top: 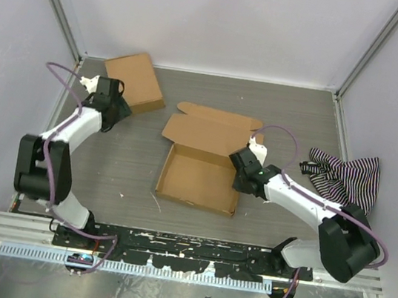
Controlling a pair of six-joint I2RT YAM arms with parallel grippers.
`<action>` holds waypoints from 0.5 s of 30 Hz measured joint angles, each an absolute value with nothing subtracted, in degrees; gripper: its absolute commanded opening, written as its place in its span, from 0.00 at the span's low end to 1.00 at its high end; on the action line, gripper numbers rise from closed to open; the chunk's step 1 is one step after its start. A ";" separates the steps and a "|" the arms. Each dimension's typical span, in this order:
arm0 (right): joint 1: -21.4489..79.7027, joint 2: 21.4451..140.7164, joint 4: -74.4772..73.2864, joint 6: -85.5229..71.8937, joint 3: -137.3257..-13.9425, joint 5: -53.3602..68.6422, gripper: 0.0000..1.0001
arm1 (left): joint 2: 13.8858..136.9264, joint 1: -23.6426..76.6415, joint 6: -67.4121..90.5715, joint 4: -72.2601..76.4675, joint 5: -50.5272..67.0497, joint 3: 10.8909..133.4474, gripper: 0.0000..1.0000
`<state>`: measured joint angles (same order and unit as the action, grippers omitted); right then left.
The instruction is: Fold the paper box
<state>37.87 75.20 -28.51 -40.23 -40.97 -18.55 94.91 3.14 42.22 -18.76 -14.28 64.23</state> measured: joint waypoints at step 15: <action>37.71 81.43 -20.45 -29.56 -43.99 -16.19 0.14 | 84.97 8.64 41.15 -12.23 1.45 52.49 0.68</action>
